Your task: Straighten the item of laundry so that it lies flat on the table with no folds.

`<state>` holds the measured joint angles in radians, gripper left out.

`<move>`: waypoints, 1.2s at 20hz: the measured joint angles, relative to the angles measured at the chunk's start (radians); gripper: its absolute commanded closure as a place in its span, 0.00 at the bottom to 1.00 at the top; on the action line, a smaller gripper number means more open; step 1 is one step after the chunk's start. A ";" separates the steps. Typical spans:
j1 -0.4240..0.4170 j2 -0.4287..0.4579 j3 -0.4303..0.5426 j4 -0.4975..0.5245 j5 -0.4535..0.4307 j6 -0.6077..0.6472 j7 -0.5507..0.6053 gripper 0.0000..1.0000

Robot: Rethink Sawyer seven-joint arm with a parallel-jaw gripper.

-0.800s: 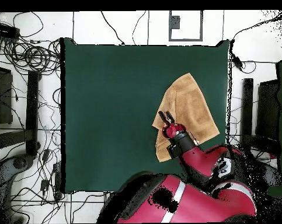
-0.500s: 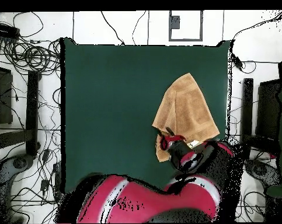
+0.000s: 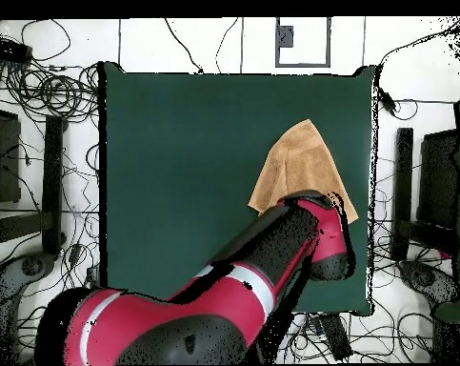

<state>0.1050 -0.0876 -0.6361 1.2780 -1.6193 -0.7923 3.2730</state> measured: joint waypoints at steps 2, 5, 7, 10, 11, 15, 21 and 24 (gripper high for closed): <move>0.013 0.010 0.000 -0.014 0.013 0.025 0.000 0.00; 0.020 0.016 -0.001 -0.023 0.047 0.064 0.000 0.00; 0.020 0.021 -0.001 -0.030 0.067 0.086 0.000 0.00; 0.022 0.041 -0.001 -0.053 0.076 0.113 0.000 0.00; 0.023 0.045 -0.001 -0.058 0.075 0.113 0.000 0.00; 0.034 0.068 -0.009 -0.088 0.046 0.111 0.000 0.00; 0.056 0.087 -0.020 -0.121 -0.020 0.108 0.003 0.00; 0.062 0.096 -0.026 -0.136 -0.044 0.098 0.014 0.00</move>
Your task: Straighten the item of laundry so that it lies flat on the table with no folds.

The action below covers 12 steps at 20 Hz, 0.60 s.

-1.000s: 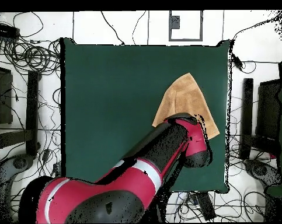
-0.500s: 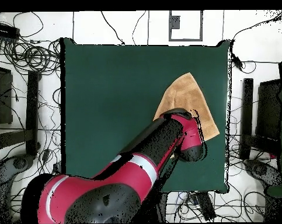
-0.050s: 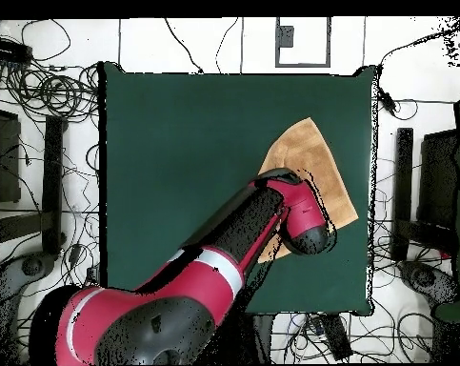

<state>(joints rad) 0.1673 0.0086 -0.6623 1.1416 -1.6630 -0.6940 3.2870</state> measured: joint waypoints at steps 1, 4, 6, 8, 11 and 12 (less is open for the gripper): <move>0.000 0.002 -0.001 -0.003 -0.003 -0.002 0.003 0.00; -0.001 0.003 -0.002 -0.005 -0.003 -0.008 0.009 0.00; -0.004 0.003 -0.002 -0.006 -0.003 -0.011 0.029 0.00; -0.004 0.003 -0.002 -0.006 -0.003 -0.012 0.056 0.00; -0.005 0.003 -0.002 -0.006 -0.003 -0.014 0.112 0.00; -0.005 0.004 -0.002 -0.006 -0.003 -0.016 0.146 0.00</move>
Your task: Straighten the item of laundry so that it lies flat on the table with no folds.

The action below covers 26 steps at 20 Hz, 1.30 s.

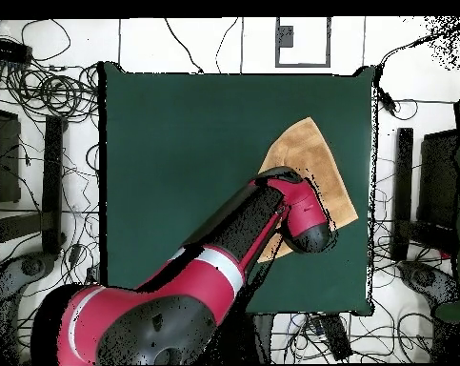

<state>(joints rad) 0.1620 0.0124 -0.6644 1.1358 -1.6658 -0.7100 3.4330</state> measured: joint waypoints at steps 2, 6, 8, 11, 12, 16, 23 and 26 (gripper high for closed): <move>-0.001 0.000 0.000 0.000 0.000 -0.002 0.031 0.00; -0.009 0.000 0.002 0.000 0.000 -0.011 0.155 0.00; -0.013 0.000 0.004 -0.001 0.001 -0.016 0.195 0.00; -0.019 -0.002 0.006 -0.004 0.000 -0.026 0.248 0.00; -0.020 -0.002 0.007 -0.005 0.000 -0.028 0.253 0.00; -0.023 -0.002 0.007 -0.008 0.000 -0.035 0.271 0.00; -0.024 -0.003 0.008 -0.009 0.000 -0.039 0.271 0.00; -0.023 -0.004 0.009 -0.009 0.000 -0.040 0.272 0.00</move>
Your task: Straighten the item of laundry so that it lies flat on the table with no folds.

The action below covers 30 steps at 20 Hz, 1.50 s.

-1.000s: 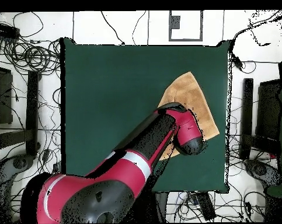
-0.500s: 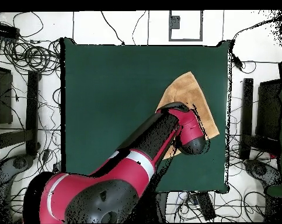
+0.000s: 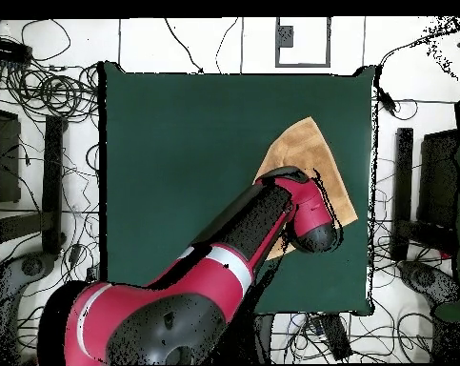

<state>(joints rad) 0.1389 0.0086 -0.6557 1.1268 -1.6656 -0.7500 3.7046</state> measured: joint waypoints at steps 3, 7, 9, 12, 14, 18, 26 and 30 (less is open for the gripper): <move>0.000 -0.002 0.002 0.000 0.000 -0.004 0.008 0.00; 0.000 -0.005 0.006 0.000 0.000 -0.008 0.020 0.00; 0.000 -0.006 0.007 0.000 0.000 -0.009 0.027 0.00; 0.000 -0.009 0.011 0.000 0.000 -0.012 0.042 0.00; 0.000 -0.014 0.017 0.000 0.000 -0.014 0.058 0.00; 0.000 -0.034 0.044 0.000 0.000 -0.035 0.117 0.00; -0.002 -0.067 0.096 0.000 0.000 -0.093 0.218 0.00; -0.003 -0.080 0.119 0.000 0.000 -0.117 0.248 0.00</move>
<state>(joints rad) 0.1361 -0.0710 -0.5371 1.1272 -1.6653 -0.8667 3.9527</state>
